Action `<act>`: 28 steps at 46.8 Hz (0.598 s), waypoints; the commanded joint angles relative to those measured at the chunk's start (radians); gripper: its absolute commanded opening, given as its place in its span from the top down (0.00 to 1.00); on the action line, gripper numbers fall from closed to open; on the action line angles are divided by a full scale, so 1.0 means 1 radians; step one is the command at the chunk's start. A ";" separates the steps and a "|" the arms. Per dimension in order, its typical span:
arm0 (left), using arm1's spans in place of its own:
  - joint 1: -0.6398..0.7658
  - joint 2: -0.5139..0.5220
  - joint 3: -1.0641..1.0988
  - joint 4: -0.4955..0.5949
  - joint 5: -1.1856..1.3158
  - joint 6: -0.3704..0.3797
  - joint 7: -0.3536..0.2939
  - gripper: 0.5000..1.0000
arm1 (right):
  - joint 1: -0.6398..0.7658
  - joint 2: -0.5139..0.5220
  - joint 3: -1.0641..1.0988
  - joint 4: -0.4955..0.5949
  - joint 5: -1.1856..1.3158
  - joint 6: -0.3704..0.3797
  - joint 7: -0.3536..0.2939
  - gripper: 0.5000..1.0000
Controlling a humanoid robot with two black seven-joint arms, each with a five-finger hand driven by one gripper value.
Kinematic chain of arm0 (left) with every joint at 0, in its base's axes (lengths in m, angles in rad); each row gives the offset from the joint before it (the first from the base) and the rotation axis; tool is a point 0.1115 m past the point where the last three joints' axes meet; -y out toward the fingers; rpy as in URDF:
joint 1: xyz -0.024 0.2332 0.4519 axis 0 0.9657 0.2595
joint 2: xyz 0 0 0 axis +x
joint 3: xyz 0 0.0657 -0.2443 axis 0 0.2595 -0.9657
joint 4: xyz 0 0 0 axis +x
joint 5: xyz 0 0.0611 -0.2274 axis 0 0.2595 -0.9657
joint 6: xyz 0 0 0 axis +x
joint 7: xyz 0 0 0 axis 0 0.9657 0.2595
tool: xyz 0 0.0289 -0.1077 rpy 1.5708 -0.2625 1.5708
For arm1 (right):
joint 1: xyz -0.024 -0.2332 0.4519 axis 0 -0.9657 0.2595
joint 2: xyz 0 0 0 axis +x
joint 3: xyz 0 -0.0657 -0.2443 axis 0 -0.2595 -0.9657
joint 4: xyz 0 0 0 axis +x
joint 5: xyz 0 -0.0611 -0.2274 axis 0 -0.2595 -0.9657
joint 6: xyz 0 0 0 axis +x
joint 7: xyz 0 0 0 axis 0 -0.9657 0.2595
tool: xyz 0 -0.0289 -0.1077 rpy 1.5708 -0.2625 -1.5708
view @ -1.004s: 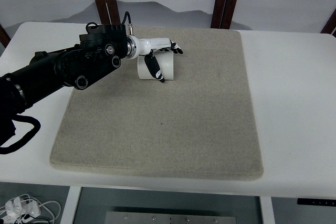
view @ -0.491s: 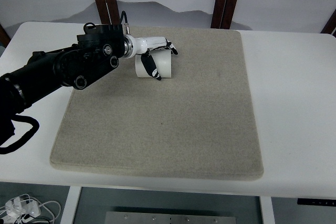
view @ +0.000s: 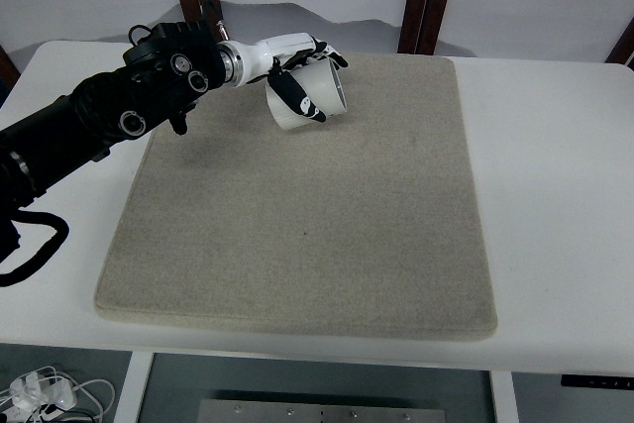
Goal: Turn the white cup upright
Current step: 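Lift the white cup with the left hand and rotate it open end up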
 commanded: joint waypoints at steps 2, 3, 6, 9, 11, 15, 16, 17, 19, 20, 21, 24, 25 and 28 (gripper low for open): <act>0.005 0.003 -0.015 0.002 -0.105 -0.007 -0.026 0.91 | 0.000 0.000 0.000 0.000 0.000 0.000 0.000 0.10; 0.006 0.003 -0.018 0.002 -0.121 -0.008 -0.032 0.91 | 0.000 0.000 -0.001 0.000 0.000 0.000 0.000 0.10; 0.008 0.003 -0.038 0.002 -0.174 -0.011 -0.040 0.91 | 0.000 0.000 0.000 0.000 0.000 0.000 0.000 0.10; 0.012 0.008 -0.071 0.002 -0.230 -0.025 -0.043 0.91 | 0.000 0.000 0.000 0.000 0.000 0.000 0.000 0.10; 0.015 0.009 -0.093 0.002 -0.263 -0.037 -0.049 0.91 | 0.000 0.000 0.000 0.000 0.000 0.000 0.000 0.10; 0.032 0.011 -0.122 0.004 -0.306 -0.057 -0.074 0.91 | 0.000 0.000 -0.001 0.000 0.000 0.000 0.000 0.10; 0.038 0.011 -0.131 0.005 -0.315 -0.062 -0.083 0.91 | 0.000 0.000 0.000 0.000 0.000 0.000 0.000 0.10; 0.044 0.011 -0.142 0.005 -0.327 -0.066 -0.091 0.91 | 0.000 0.000 0.000 0.000 0.000 0.000 0.000 0.10; 0.058 0.012 -0.163 0.012 -0.346 -0.083 -0.102 0.91 | 0.000 0.000 -0.001 0.000 0.000 0.000 0.000 0.10; 0.066 0.012 -0.176 0.016 -0.355 -0.091 -0.106 0.91 | 0.000 0.000 -0.001 0.000 0.000 0.000 0.000 0.10; 0.075 0.011 -0.186 0.019 -0.362 -0.100 -0.109 0.91 | 0.000 0.000 0.000 0.000 0.000 0.000 0.000 0.10; 0.100 0.011 -0.219 0.036 -0.378 -0.126 -0.134 0.91 | 0.000 0.000 -0.001 0.000 0.000 0.000 0.000 0.10; 0.107 0.011 -0.228 0.041 -0.379 -0.135 -0.147 0.91 | 0.000 0.000 -0.001 0.000 0.000 0.000 0.000 0.10; 0.133 0.011 -0.251 0.058 -0.382 -0.166 -0.184 0.91 | 0.000 0.000 0.000 0.000 0.000 0.000 0.000 0.10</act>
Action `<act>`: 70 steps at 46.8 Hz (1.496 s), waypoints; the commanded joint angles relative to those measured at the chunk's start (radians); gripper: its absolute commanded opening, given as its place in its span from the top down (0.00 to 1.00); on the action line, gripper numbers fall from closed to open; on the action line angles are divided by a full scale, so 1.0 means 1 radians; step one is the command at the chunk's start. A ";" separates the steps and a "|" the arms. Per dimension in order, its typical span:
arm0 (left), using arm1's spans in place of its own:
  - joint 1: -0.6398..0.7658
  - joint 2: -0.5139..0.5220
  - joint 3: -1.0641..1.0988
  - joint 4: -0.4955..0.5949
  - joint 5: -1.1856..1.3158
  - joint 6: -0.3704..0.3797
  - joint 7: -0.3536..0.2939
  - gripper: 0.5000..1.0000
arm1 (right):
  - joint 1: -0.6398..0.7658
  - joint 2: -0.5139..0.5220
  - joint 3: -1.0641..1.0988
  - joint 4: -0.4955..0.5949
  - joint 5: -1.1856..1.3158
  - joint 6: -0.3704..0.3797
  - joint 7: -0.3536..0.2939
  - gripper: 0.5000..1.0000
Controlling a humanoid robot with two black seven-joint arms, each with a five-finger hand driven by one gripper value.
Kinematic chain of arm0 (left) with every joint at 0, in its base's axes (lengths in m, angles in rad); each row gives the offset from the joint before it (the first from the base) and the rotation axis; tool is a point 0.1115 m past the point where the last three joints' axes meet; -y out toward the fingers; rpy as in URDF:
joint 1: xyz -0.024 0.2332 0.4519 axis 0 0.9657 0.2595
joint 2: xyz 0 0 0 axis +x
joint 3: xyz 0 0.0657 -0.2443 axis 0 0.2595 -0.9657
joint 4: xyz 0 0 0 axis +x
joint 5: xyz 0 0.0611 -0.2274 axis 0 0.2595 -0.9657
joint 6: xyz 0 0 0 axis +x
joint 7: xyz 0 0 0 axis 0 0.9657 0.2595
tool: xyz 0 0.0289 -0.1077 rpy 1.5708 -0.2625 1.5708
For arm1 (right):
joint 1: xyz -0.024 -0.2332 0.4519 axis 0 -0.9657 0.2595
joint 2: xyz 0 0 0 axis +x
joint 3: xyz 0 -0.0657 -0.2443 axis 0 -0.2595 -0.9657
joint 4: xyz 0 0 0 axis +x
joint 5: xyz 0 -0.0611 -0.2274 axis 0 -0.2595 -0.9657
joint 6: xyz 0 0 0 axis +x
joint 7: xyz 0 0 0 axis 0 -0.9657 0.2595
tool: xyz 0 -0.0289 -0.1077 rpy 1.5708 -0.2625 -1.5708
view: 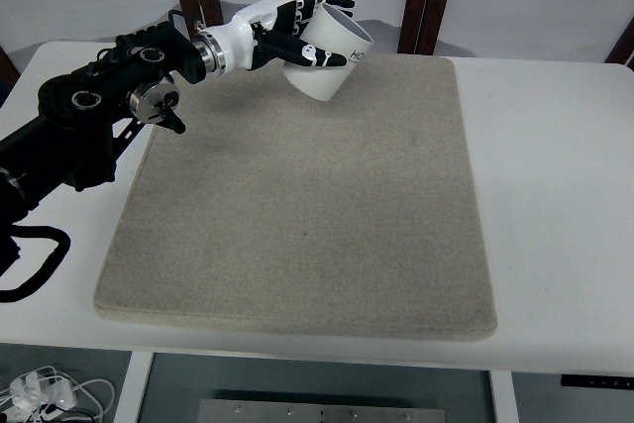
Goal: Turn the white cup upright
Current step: 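Lift the white cup with the left hand and rotate it open end up, then lower the upright white cup onto the mat with the left hand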
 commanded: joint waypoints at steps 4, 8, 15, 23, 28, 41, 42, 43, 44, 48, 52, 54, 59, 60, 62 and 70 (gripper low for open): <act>0.061 -0.001 -0.056 0.039 -0.005 -0.071 -0.095 0.91 | 0.000 0.000 0.001 0.000 0.000 0.000 0.000 0.10; 0.099 -0.001 -0.084 0.057 -0.010 -0.105 -0.162 0.91 | 0.000 0.000 0.001 0.000 0.000 0.000 0.000 0.10; 0.134 -0.002 -0.087 0.099 -0.011 -0.133 -0.277 0.91 | 0.000 0.000 0.001 0.000 0.000 0.000 0.000 0.10; 0.156 -0.004 -0.073 0.126 -0.008 -0.144 -0.437 0.91 | 0.000 0.000 0.001 0.000 0.000 0.000 0.000 0.10; 0.165 -0.010 -0.067 0.153 0.000 -0.144 -0.442 0.91 | 0.000 0.000 -0.001 0.000 0.000 0.000 0.000 0.10; 0.179 -0.030 -0.067 0.215 0.004 -0.134 -0.442 0.89 | 0.000 0.000 0.001 0.000 0.000 0.000 0.000 0.10; 0.180 -0.030 -0.067 0.217 0.004 -0.134 -0.442 0.88 | 0.000 0.000 0.001 0.000 0.000 0.000 0.000 0.10; 0.184 -0.030 -0.067 0.220 0.004 -0.134 -0.442 0.88 | 0.000 0.000 -0.001 0.000 0.000 0.000 0.000 0.10; 0.185 -0.030 -0.067 0.223 0.004 -0.134 -0.442 0.88 | 0.000 0.000 -0.001 0.000 0.000 0.000 0.000 0.10; 0.196 -0.031 -0.065 0.231 0.004 -0.131 -0.442 0.86 | 0.000 0.000 -0.001 0.000 0.000 0.000 0.000 0.10; 0.203 -0.030 -0.065 0.232 0.006 -0.128 -0.442 0.83 | 0.000 0.000 -0.001 0.002 0.000 0.000 0.000 0.10; 0.210 -0.031 -0.065 0.238 0.004 -0.127 -0.442 0.81 | 0.000 0.000 -0.001 0.002 0.000 0.000 0.000 0.10; 0.213 -0.031 -0.065 0.246 0.006 -0.124 -0.442 0.75 | 0.000 0.000 0.001 0.002 0.000 0.000 0.000 0.10; 0.216 -0.031 -0.064 0.246 0.006 -0.124 -0.442 0.72 | 0.000 0.000 0.001 0.000 0.000 0.000 0.000 0.10; 0.220 -0.036 -0.053 0.248 0.006 -0.116 -0.442 0.67 | 0.000 0.000 -0.001 0.000 0.000 0.000 0.000 0.10; 0.227 -0.048 0.051 0.249 0.003 -0.035 -0.442 0.56 | 0.000 0.000 -0.001 0.000 0.000 0.000 0.000 0.10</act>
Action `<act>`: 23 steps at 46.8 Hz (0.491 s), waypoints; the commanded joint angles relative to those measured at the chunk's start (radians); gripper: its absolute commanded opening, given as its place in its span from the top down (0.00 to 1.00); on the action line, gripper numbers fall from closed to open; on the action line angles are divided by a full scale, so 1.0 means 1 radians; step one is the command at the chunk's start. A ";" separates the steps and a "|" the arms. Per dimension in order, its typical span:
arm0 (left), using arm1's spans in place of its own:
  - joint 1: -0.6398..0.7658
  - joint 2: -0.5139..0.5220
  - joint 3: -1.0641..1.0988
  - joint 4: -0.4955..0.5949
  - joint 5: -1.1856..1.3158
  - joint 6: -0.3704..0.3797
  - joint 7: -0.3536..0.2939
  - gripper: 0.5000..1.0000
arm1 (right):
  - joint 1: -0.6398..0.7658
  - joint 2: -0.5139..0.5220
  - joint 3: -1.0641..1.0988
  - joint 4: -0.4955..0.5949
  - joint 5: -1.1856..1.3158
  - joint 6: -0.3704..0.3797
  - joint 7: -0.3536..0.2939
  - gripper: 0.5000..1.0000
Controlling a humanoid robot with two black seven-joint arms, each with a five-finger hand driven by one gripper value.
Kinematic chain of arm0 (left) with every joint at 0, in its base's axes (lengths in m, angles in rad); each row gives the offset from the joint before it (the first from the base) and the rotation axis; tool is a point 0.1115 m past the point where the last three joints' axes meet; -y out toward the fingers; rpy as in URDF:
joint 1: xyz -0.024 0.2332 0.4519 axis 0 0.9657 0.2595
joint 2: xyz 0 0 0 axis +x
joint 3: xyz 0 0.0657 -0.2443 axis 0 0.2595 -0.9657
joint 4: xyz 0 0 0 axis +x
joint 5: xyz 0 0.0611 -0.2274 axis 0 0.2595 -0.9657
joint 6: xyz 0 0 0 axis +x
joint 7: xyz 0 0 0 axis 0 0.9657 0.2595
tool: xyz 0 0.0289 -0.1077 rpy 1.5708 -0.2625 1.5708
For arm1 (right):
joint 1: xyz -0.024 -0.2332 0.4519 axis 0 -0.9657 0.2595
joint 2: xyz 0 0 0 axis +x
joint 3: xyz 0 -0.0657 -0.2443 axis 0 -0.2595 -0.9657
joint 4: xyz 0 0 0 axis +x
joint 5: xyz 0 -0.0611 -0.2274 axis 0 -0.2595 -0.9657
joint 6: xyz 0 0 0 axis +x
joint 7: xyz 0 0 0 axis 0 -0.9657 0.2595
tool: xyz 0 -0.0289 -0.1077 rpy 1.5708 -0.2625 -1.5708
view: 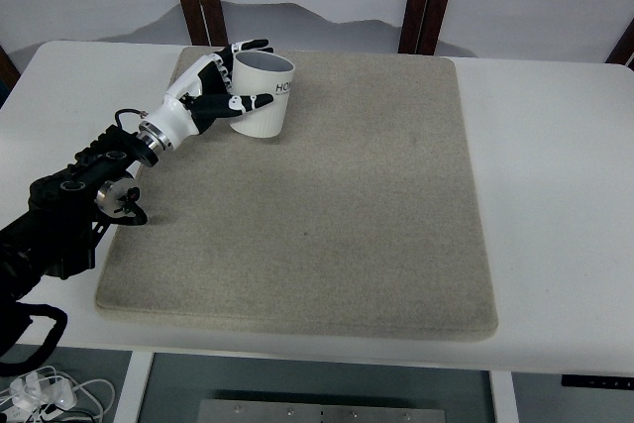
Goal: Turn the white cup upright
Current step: 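Lower the upright white cup onto the mat with the left hand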
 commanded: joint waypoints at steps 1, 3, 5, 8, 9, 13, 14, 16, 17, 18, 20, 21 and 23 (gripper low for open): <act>0.000 -0.002 0.056 0.000 -0.003 0.038 0.000 0.54 | 0.000 0.000 -0.001 0.000 0.000 0.000 0.000 0.10; 0.000 -0.002 0.073 0.000 -0.009 0.050 0.000 0.53 | 0.000 0.000 -0.001 0.000 0.000 0.000 0.000 0.10; 0.000 -0.002 0.075 -0.001 -0.012 0.055 0.000 0.51 | 0.000 0.000 -0.001 0.000 0.000 0.000 0.000 0.10; 0.000 -0.010 0.075 0.000 -0.012 0.056 0.000 0.48 | 0.000 0.000 0.001 0.000 0.000 0.000 0.000 0.10; 0.000 -0.011 0.075 0.000 -0.012 0.058 0.000 0.47 | 0.000 0.000 -0.001 0.000 0.000 0.000 0.000 0.10; 0.000 -0.013 0.075 0.000 -0.013 0.061 0.000 0.42 | 0.000 0.000 0.001 0.000 0.000 0.000 0.000 0.10; 0.000 -0.013 0.075 -0.001 -0.013 0.061 0.000 0.37 | 0.000 0.000 -0.001 0.000 0.000 0.000 0.000 0.10; 0.000 -0.013 0.070 0.000 -0.015 0.061 0.000 0.33 | 0.000 0.000 -0.001 0.000 0.000 0.000 0.000 0.10; 0.000 -0.013 0.069 -0.001 -0.015 0.061 0.000 0.31 | 0.000 0.000 -0.001 0.000 0.000 0.000 0.000 0.10; 0.002 -0.013 0.067 -0.001 -0.015 0.061 0.000 0.30 | 0.000 0.000 0.001 0.000 0.000 0.000 0.000 0.10; 0.000 -0.013 0.066 -0.001 -0.016 0.061 0.000 0.24 | 0.000 0.000 0.001 0.000 0.000 0.000 0.000 0.10; 0.002 -0.013 0.064 -0.001 -0.016 0.061 0.000 0.22 | 0.000 0.000 0.001 0.001 0.000 0.000 0.000 0.10; 0.002 -0.014 0.063 -0.001 -0.016 0.062 0.000 0.12 | 0.000 0.000 0.001 0.000 0.000 0.000 0.000 0.10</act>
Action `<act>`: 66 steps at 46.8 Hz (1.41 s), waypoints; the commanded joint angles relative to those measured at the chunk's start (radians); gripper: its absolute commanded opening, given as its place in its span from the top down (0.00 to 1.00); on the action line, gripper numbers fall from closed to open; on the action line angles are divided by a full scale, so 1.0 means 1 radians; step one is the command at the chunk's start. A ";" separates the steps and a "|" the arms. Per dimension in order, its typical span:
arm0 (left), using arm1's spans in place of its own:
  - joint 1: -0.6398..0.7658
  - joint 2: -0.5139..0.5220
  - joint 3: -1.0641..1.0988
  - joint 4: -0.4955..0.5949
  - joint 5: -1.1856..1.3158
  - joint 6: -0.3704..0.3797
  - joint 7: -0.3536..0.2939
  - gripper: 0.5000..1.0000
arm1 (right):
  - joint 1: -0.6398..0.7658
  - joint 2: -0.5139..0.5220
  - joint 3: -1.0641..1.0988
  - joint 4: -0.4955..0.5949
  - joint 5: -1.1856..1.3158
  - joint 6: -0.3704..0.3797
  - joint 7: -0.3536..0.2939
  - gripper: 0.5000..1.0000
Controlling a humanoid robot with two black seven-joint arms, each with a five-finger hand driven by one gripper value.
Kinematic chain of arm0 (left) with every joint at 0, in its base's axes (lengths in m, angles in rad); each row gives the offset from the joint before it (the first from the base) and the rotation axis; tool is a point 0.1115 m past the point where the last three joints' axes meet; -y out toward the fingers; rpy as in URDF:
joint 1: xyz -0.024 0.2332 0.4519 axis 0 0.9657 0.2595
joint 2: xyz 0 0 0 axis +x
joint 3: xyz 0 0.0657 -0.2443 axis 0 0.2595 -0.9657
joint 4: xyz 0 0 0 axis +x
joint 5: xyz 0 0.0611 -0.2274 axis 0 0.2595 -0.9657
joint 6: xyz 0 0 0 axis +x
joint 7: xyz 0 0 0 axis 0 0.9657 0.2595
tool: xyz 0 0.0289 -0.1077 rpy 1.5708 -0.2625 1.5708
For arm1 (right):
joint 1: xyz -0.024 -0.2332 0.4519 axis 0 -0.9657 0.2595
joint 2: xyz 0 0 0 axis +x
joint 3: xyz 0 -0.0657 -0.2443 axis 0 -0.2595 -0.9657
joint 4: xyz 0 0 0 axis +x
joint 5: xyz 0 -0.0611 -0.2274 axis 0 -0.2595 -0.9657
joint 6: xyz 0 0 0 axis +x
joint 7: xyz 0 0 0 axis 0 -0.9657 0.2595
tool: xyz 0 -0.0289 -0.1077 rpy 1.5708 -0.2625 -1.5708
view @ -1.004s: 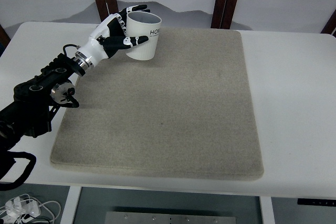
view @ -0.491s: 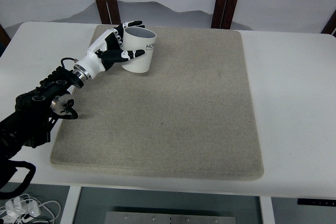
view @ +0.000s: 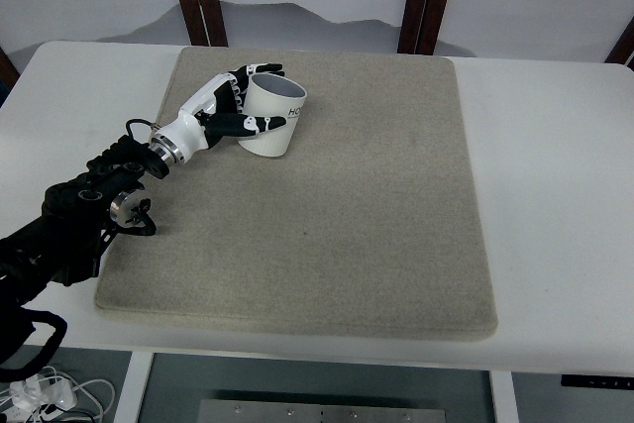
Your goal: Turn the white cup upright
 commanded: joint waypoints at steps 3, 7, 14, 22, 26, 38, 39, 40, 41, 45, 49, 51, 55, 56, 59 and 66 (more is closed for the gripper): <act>0.007 -0.003 -0.003 0.000 -0.002 0.000 0.000 0.05 | 0.000 0.000 0.000 0.000 0.000 0.000 0.000 0.10; 0.008 -0.003 -0.003 -0.002 -0.008 0.001 0.000 0.01 | 0.000 0.000 0.000 0.000 0.000 0.000 0.000 0.10; 0.008 -0.003 -0.003 -0.005 -0.009 -0.002 0.000 0.01 | 0.000 0.000 0.000 0.000 0.000 0.000 0.000 0.10; 0.005 -0.001 -0.006 -0.013 -0.009 -0.003 0.000 0.01 | 0.000 0.000 0.000 0.000 0.000 0.000 0.000 0.10; 0.001 0.005 -0.005 -0.019 -0.017 -0.012 0.000 0.01 | 0.000 0.000 -0.001 0.000 0.000 0.000 0.000 0.10; -0.019 0.086 -0.006 -0.042 -0.026 -0.106 0.000 0.01 | 0.000 0.000 0.000 0.000 0.000 0.000 0.000 0.10; -0.024 0.094 -0.006 -0.042 -0.029 -0.115 0.000 0.01 | 0.000 0.000 0.000 0.000 0.000 0.000 0.000 0.10; -0.028 0.103 -0.006 -0.042 -0.032 -0.124 0.000 0.01 | 0.000 0.000 0.000 0.000 0.000 0.000 0.000 0.10; -0.031 0.113 -0.006 -0.042 -0.037 -0.132 0.000 0.01 | 0.000 0.000 0.000 0.000 0.000 0.000 0.000 0.10; -0.047 0.153 -0.006 -0.046 -0.066 -0.172 0.000 0.01 | 0.000 0.000 0.000 0.000 0.000 0.000 0.000 0.10; -0.061 0.186 -0.006 -0.060 -0.120 -0.203 0.000 0.01 | 0.000 0.000 -0.001 0.000 0.000 0.000 0.000 0.10; -0.068 0.202 -0.006 -0.062 -0.150 -0.206 0.000 0.01 | 0.000 0.000 0.000 0.000 0.000 0.000 0.000 0.10; -0.091 0.224 -0.005 -0.059 -0.201 -0.206 0.000 0.01 | 0.000 0.000 -0.001 0.000 0.000 0.000 0.000 0.10; -0.097 0.229 -0.003 -0.056 -0.210 -0.206 0.000 0.01 | 0.000 0.000 0.000 0.000 0.000 0.000 0.000 0.10; -0.104 0.233 -0.005 -0.053 -0.232 -0.206 0.000 0.01 | 0.000 0.000 0.000 0.000 0.000 0.000 0.000 0.10; -0.123 0.233 -0.006 -0.025 -0.284 -0.198 0.000 0.01 | 0.000 0.000 -0.001 0.000 0.000 0.000 0.000 0.10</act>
